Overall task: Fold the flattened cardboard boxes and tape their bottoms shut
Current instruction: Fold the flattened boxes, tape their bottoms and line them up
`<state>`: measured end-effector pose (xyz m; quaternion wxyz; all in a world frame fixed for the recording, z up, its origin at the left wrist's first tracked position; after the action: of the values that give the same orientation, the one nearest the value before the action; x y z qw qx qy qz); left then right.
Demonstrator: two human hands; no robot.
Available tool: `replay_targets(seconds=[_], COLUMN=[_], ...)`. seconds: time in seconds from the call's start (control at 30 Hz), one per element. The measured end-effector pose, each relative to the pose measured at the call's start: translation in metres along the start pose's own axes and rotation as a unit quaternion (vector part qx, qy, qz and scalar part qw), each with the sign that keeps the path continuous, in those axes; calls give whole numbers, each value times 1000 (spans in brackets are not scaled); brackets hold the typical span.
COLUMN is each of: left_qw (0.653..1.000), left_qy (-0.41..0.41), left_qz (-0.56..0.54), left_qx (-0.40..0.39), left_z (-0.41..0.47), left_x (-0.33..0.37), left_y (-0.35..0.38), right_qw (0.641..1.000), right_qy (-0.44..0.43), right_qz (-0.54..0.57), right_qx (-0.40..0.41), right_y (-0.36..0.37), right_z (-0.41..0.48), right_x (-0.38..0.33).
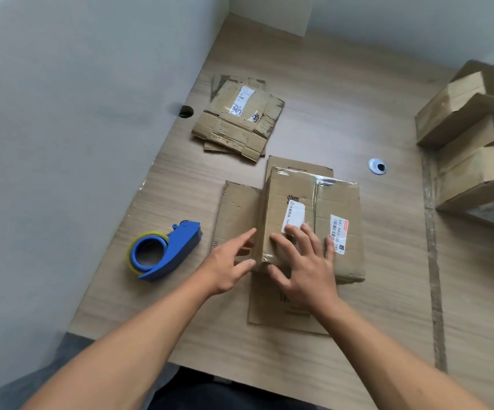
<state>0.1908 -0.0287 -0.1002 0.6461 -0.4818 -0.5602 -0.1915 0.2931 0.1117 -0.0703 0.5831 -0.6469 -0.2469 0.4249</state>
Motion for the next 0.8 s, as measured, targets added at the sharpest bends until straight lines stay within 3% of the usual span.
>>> replay_targets(seconds=[0.2, 0.33, 0.53, 0.6, 0.67, 0.73, 0.8], left_qw=[999, 998, 994, 991, 988, 986, 992], left_qy=[14, 45, 24, 10, -10, -30, -47], left_qz=[-43, 41, 109, 129, 150, 142, 79], left_qx=[-24, -12, -3, -14, -41, -85, -84], left_z=[10, 15, 21, 26, 28, 25, 20], left_x=[-5, 3, 7, 8, 10, 6, 1], left_y=[11, 9, 15, 16, 16, 20, 25], right_qw=[988, 965, 956, 955, 952, 943, 932], right_qy=[11, 42, 42, 55, 75, 130, 212], right_qz=[132, 222, 234, 256, 291, 305, 286], right_qx=[-76, -131, -173, -137, -50, 38, 72], right_y=[-10, -14, -20, -26, -39, -56, -63], right_z=[3, 7, 9, 8, 4, -4, -16], right_x=[11, 17, 18, 17, 22, 46, 83])
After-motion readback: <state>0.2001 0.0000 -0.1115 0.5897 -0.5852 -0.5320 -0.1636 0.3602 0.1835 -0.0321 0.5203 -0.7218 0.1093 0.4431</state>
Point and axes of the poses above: each hand's wrist, its own z-axis towards the middle knuckle, its own y-axis out of the palm, x = y × z, the point moved 7 cm from there along z, towards the middle knuckle, and after that the axes turned 13 degrees about y, right-handed, at the moved point
